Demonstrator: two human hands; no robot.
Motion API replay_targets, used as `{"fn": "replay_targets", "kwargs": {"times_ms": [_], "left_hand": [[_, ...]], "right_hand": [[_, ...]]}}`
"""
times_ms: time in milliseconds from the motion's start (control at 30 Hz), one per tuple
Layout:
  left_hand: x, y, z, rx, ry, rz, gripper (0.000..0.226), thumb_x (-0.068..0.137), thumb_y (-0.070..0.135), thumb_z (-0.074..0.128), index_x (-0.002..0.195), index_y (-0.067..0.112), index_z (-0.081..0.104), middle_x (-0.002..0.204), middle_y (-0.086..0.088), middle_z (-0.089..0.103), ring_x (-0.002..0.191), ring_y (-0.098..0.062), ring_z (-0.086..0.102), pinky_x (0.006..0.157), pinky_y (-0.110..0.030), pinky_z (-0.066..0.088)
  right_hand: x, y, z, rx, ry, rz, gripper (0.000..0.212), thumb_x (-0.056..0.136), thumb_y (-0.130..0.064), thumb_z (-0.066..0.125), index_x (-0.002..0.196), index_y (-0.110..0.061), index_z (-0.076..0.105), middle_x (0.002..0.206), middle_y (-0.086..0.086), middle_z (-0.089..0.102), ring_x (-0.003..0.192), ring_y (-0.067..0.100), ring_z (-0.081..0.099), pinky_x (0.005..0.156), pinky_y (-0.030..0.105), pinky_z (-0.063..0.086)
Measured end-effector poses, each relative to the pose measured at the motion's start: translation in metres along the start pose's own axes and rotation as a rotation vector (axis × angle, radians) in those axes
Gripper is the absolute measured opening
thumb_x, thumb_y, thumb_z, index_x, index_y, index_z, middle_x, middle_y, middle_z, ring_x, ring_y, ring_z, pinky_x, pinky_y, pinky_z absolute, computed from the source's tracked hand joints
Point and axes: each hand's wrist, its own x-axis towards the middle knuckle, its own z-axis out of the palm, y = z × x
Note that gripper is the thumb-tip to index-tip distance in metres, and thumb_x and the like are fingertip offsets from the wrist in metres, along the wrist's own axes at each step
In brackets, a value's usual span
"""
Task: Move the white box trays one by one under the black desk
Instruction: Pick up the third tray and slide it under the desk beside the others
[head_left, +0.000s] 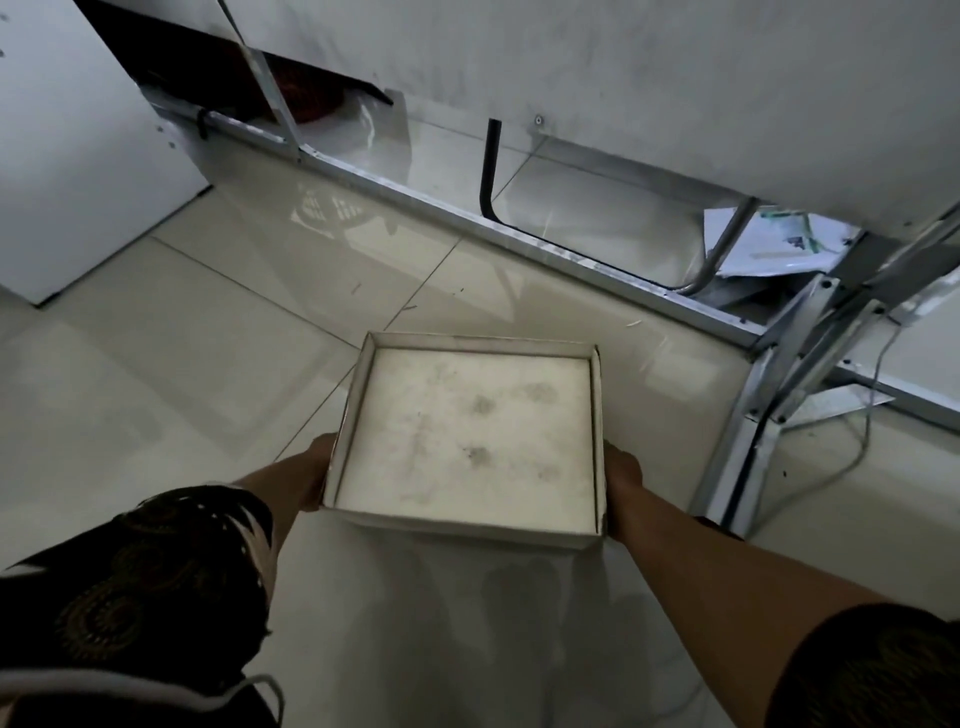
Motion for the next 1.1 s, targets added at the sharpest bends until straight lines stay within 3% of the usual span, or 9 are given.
{"fn": "replay_targets", "kwargs": {"times_ms": [133, 267, 367, 433, 533, 700, 833, 1000, 1100], "left_hand": [[-0.003, -0.001, 0.0, -0.04, -0.063, 0.044, 0.039, 0.102, 0.026, 0.041, 0.074, 0.004, 0.056, 0.039, -0.006, 0.061, 0.029, -0.019, 0.059, 0.029, -0.021, 0.045], [-0.012, 0.01, -0.001, -0.159, -0.062, 0.062, 0.041, 0.102, 0.026, 0.04, 0.067, 0.008, 0.05, 0.035, -0.004, 0.056, 0.025, -0.016, 0.054, 0.029, -0.017, 0.043], [-0.035, 0.02, -0.009, -0.263, -0.111, 0.053, 0.036, 0.102, 0.027, 0.042, 0.074, 0.008, 0.055, 0.041, -0.005, 0.062, 0.031, -0.018, 0.06, 0.031, -0.023, 0.048], [-0.059, 0.028, -0.019, -0.294, -0.107, 0.044, 0.031, 0.101, 0.027, 0.044, 0.082, 0.008, 0.059, 0.051, -0.007, 0.069, 0.041, -0.022, 0.066, 0.037, -0.029, 0.053], [-0.102, 0.045, -0.037, -0.308, -0.148, 0.067, 0.031, 0.102, 0.03, 0.044, 0.089, 0.008, 0.062, 0.071, -0.009, 0.073, 0.058, -0.026, 0.07, 0.054, -0.036, 0.053], [-0.182, 0.082, -0.07, -0.264, -0.191, 0.116, 0.027, 0.1, 0.025, 0.048, 0.087, 0.006, 0.063, 0.065, -0.008, 0.074, 0.048, -0.021, 0.071, 0.061, -0.04, 0.05], [-0.249, 0.11, -0.095, -0.218, -0.238, 0.119, 0.025, 0.1, 0.024, 0.05, 0.087, 0.006, 0.062, 0.069, -0.009, 0.074, 0.054, -0.023, 0.072, 0.078, -0.047, 0.052], [-0.328, 0.136, -0.117, -0.142, -0.252, 0.134, 0.028, 0.101, 0.021, 0.045, 0.084, 0.006, 0.06, 0.056, -0.008, 0.072, 0.044, -0.021, 0.069, 0.054, -0.038, 0.053], [-0.358, 0.147, -0.128, -0.187, -0.277, 0.101, 0.035, 0.105, 0.027, 0.036, 0.104, 0.002, 0.059, 0.069, -0.009, 0.074, 0.078, -0.026, 0.068, 0.064, -0.042, 0.054]], "right_hand": [[-0.01, 0.003, -0.005, 0.234, -0.018, 0.087, 0.02, 0.095, -0.026, 0.064, 0.095, -0.006, 0.069, 0.088, 0.011, 0.069, 0.076, 0.028, 0.066, 0.075, 0.04, 0.058], [-0.023, -0.006, -0.009, 0.294, -0.054, 0.064, 0.025, 0.097, -0.033, 0.06, 0.095, -0.009, 0.067, 0.103, 0.016, 0.07, 0.095, 0.035, 0.067, 0.092, 0.048, 0.055], [-0.046, -0.018, -0.018, 0.41, -0.114, 0.073, 0.022, 0.096, -0.031, 0.062, 0.092, -0.01, 0.069, 0.09, 0.013, 0.072, 0.077, 0.029, 0.069, 0.076, 0.043, 0.061], [-0.07, -0.03, -0.028, 0.502, -0.161, 0.093, 0.021, 0.096, -0.03, 0.062, 0.089, -0.011, 0.069, 0.081, 0.01, 0.071, 0.066, 0.026, 0.067, 0.067, 0.04, 0.061], [-0.113, -0.055, -0.045, 0.592, -0.202, 0.095, 0.019, 0.098, -0.027, 0.054, 0.093, -0.013, 0.066, 0.088, 0.011, 0.067, 0.072, 0.029, 0.064, 0.081, 0.045, 0.056], [-0.197, -0.096, -0.072, 0.709, -0.207, 0.064, 0.03, 0.099, -0.032, 0.049, 0.101, -0.013, 0.071, 0.092, 0.012, 0.069, 0.077, 0.031, 0.066, 0.087, 0.049, 0.053], [-0.269, -0.12, -0.089, 0.767, -0.219, 0.03, 0.033, 0.093, -0.038, 0.055, 0.092, -0.015, 0.079, 0.084, 0.009, 0.074, 0.07, 0.028, 0.071, 0.065, 0.042, 0.06], [-0.362, -0.139, -0.115, 0.894, -0.207, 0.041, 0.039, 0.096, -0.046, 0.051, 0.104, -0.015, 0.073, 0.09, 0.009, 0.075, 0.077, 0.03, 0.072, 0.072, 0.044, 0.059], [-0.404, -0.138, -0.124, 0.935, -0.196, 0.051, 0.043, 0.094, -0.049, 0.055, 0.103, -0.013, 0.077, 0.095, 0.013, 0.076, 0.078, 0.032, 0.073, 0.065, 0.044, 0.06]]}}
